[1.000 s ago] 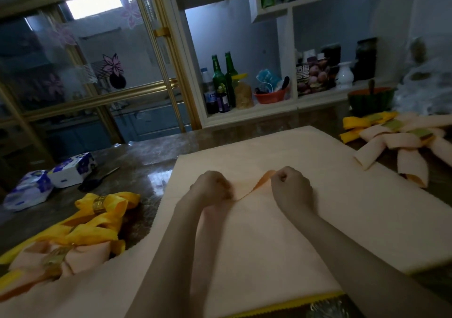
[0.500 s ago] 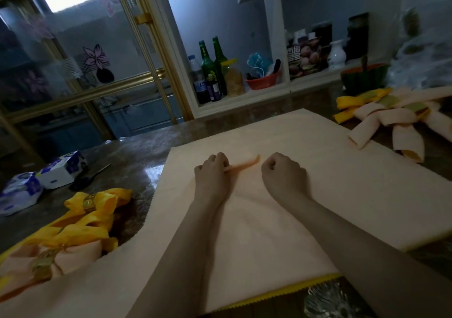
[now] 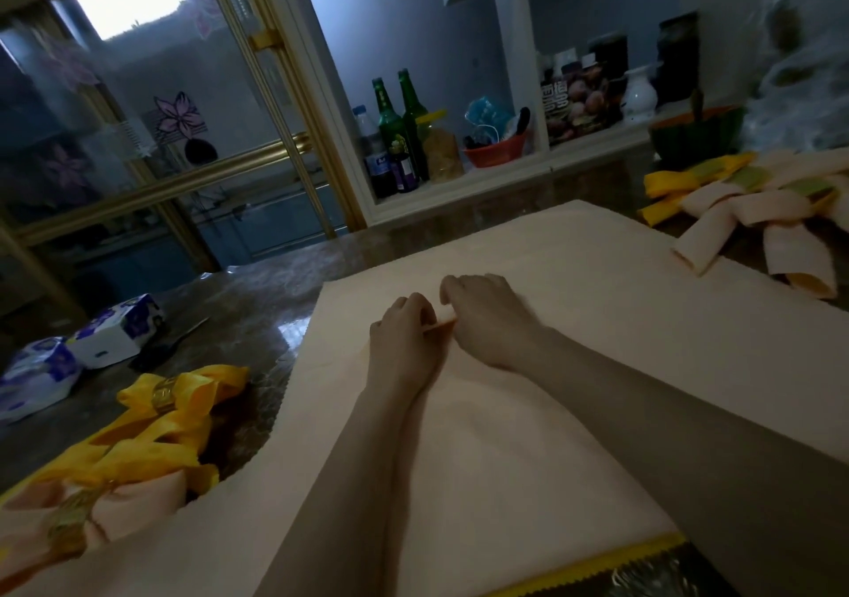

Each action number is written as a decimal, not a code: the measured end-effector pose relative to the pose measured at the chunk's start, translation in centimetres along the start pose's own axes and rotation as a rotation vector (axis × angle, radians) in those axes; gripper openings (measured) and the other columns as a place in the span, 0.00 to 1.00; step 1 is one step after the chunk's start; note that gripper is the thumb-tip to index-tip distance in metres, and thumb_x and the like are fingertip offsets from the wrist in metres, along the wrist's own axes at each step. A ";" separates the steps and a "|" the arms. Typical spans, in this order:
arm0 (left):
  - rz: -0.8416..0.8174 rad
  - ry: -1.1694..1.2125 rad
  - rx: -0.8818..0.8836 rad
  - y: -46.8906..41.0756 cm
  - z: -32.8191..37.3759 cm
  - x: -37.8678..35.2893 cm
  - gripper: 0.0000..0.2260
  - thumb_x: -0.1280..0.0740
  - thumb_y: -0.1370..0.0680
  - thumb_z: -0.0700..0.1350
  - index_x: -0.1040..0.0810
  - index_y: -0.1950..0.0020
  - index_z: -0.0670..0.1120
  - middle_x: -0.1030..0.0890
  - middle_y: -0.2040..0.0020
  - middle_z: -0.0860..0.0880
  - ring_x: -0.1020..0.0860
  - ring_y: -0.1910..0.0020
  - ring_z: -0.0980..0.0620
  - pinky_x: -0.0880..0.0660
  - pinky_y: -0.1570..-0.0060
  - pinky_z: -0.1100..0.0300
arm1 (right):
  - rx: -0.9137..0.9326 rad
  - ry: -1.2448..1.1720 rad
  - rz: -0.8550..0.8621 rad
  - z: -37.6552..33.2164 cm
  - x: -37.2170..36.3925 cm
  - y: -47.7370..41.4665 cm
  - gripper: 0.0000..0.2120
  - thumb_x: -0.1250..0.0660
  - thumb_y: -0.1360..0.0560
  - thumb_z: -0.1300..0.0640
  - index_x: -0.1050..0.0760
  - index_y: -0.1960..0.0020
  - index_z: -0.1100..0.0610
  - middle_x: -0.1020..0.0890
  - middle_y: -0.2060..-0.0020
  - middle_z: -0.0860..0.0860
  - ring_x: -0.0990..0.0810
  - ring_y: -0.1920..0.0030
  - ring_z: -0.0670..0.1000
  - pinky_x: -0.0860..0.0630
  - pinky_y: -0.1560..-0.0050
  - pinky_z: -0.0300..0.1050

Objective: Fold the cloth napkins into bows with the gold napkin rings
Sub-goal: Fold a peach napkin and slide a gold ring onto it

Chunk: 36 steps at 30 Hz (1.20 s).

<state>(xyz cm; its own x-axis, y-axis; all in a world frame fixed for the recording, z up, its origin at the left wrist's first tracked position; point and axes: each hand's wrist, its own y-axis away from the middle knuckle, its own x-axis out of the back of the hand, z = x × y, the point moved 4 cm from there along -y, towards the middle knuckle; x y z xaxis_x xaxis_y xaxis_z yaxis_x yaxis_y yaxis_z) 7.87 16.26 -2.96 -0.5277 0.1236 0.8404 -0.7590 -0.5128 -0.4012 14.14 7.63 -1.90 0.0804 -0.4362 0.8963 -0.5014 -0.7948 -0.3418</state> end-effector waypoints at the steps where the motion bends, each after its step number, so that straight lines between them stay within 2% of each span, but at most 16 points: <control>1: 0.002 0.004 0.006 -0.1 0.0 0.0 0.06 0.36 0.23 0.42 0.32 0.58 0.49 0.31 0.60 0.54 0.28 0.57 0.50 0.30 0.46 0.53 | 0.023 0.008 0.021 0.0 -0.2 -0.2 0.10 0.42 0.24 0.64 0.32 0.44 0.56 0.24 0.47 0.52 0.27 0.46 0.54 0.37 0.41 0.46; 4: 0.011 0.063 0.025 -0.1 0.1 0.2 0.06 0.35 0.24 0.43 0.33 0.54 0.49 0.29 0.59 0.55 0.26 0.55 0.51 0.29 0.45 0.52 | 0.015 -0.057 0.082 0.5 -0.3 -0.2 0.07 0.43 0.23 0.64 0.36 0.53 0.53 0.24 0.57 0.50 0.29 0.57 0.52 0.34 0.49 0.47; 6: 0.038 0.109 0.004 0.1 0.1 0.3 0.12 0.32 0.27 0.43 0.35 0.50 0.51 0.27 0.54 0.54 0.25 0.52 0.52 0.29 0.43 0.53 | 0.018 -0.075 0.092 0.7 -0.4 -0.4 0.08 0.43 0.23 0.65 0.36 0.54 0.53 0.26 0.59 0.50 0.30 0.59 0.53 0.33 0.50 0.47; 8: 0.077 0.053 -0.051 0.1 0.2 0.3 0.13 0.32 0.29 0.44 0.32 0.49 0.50 0.26 0.51 0.52 0.26 0.49 0.53 0.34 0.41 0.56 | 0.022 -0.091 0.102 0.7 -0.4 -0.5 0.06 0.42 0.24 0.64 0.36 0.55 0.54 0.26 0.59 0.50 0.29 0.58 0.53 0.35 0.54 0.47; 10: 0.122 -0.033 -0.072 0.0 0.3 0.3 0.09 0.33 0.28 0.45 0.28 0.50 0.48 0.26 0.50 0.51 0.28 0.47 0.53 0.39 0.43 0.58 | 0.004 -0.116 0.116 0.9 -0.3 -0.7 0.05 0.42 0.23 0.64 0.34 0.55 0.54 0.27 0.59 0.51 0.27 0.56 0.54 0.36 0.55 0.45; 14: 0.192 -0.173 -0.019 -0.1 -0.3 0.5 0.05 0.35 0.24 0.48 0.24 0.51 0.48 0.28 0.52 0.51 0.31 0.48 0.51 0.43 0.50 0.60 | -0.036 -0.060 0.140 1.2 -0.7 -1.1 0.08 0.40 0.24 0.64 0.35 0.55 0.52 0.24 0.53 0.52 0.27 0.50 0.53 0.36 0.49 0.46; 17: 0.148 -0.189 0.030 -0.3 -0.7 0.4 0.04 0.35 0.24 0.45 0.22 0.51 0.48 0.27 0.51 0.50 0.31 0.47 0.50 0.43 0.51 0.60 | -0.031 -0.007 0.156 1.3 -0.9 -1.2 0.10 0.38 0.25 0.64 0.35 0.54 0.50 0.25 0.51 0.50 0.28 0.47 0.52 0.39 0.49 0.45; 20: 0.075 -0.159 0.045 -0.4 -0.6 0.1 0.06 0.35 0.26 0.43 0.21 0.50 0.48 0.24 0.51 0.49 0.30 0.47 0.50 0.39 0.47 0.58 | -0.035 0.042 0.154 1.4 -0.9 -1.1 0.09 0.39 0.25 0.64 0.29 0.52 0.51 0.27 0.52 0.50 0.29 0.47 0.52 0.42 0.50 0.45; 25: 0.071 -0.137 0.050 -0.2 -0.5 0.3 0.10 0.39 0.23 0.45 0.20 0.48 0.45 0.23 0.48 0.47 0.31 0.45 0.50 0.40 0.43 0.56 | -0.108 0.080 0.147 1.8 -0.6 -1.0 0.13 0.42 0.23 0.63 0.20 0.48 0.54 0.24 0.49 0.53 0.29 0.45 0.53 0.37 0.44 0.49; 27: 0.045 -0.122 0.057 -0.3 -0.6 0.1 0.09 0.39 0.23 0.45 0.21 0.47 0.46 0.23 0.45 0.48 0.31 0.43 0.50 0.41 0.41 0.56 | -0.132 0.051 0.164 1.9 -0.5 -1.1 0.12 0.43 0.23 0.61 0.20 0.52 0.57 0.22 0.53 0.53 0.28 0.49 0.53 0.36 0.44 0.50; 29: -0.006 -0.094 0.056 -0.4 -0.5 -0.1 0.09 0.38 0.23 0.45 0.22 0.46 0.48 0.23 0.44 0.49 0.30 0.41 0.51 0.41 0.39 0.55 | -0.159 -0.015 0.156 2.1 -0.6 -1.1 0.13 0.43 0.23 0.57 0.22 0.60 0.59 0.23 0.61 0.52 0.28 0.54 0.53 0.35 0.44 0.50; 31: -0.036 -0.073 0.057 -0.4 -0.5 -0.1 0.09 0.38 0.24 0.44 0.23 0.45 0.49 0.22 0.44 0.50 0.29 0.42 0.52 0.41 0.39 0.54 | -0.197 -0.110 0.139 2.5 -0.7 -1.1 0.15 0.43 0.23 0.55 0.24 0.64 0.60 0.23 0.65 0.52 0.27 0.58 0.53 0.36 0.44 0.50; 33: -0.042 -0.057 0.060 -0.4 -0.5 -0.1 0.09 0.38 0.24 0.43 0.23 0.46 0.49 0.22 0.44 0.51 0.28 0.42 0.52 0.41 0.39 0.54 | -0.224 -0.181 0.127 2.9 -0.7 -1.1 0.14 0.41 0.24 0.54 0.20 0.58 0.61 0.18 0.61 0.53 0.23 0.56 0.53 0.38 0.45 0.48; 36: -0.024 -0.006 0.057 -0.3 -0.6 0.0 0.11 0.37 0.25 0.42 0.25 0.43 0.50 0.22 0.45 0.50 0.27 0.42 0.51 0.39 0.36 0.53 | -0.235 -0.238 0.111 3.6 -0.8 -1.2 0.09 0.37 0.24 0.55 0.19 0.52 0.55 0.17 0.52 0.50 0.23 0.48 0.51 0.38 0.42 0.48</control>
<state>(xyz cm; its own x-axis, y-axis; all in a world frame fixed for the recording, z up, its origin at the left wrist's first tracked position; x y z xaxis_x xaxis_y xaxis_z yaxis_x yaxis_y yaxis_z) 7.88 16.89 -3.08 -0.5073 0.1319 0.8516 -0.7483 -0.5575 -0.3594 17.76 7.38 -3.21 0.1987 -0.6223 0.7571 -0.7004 -0.6305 -0.3344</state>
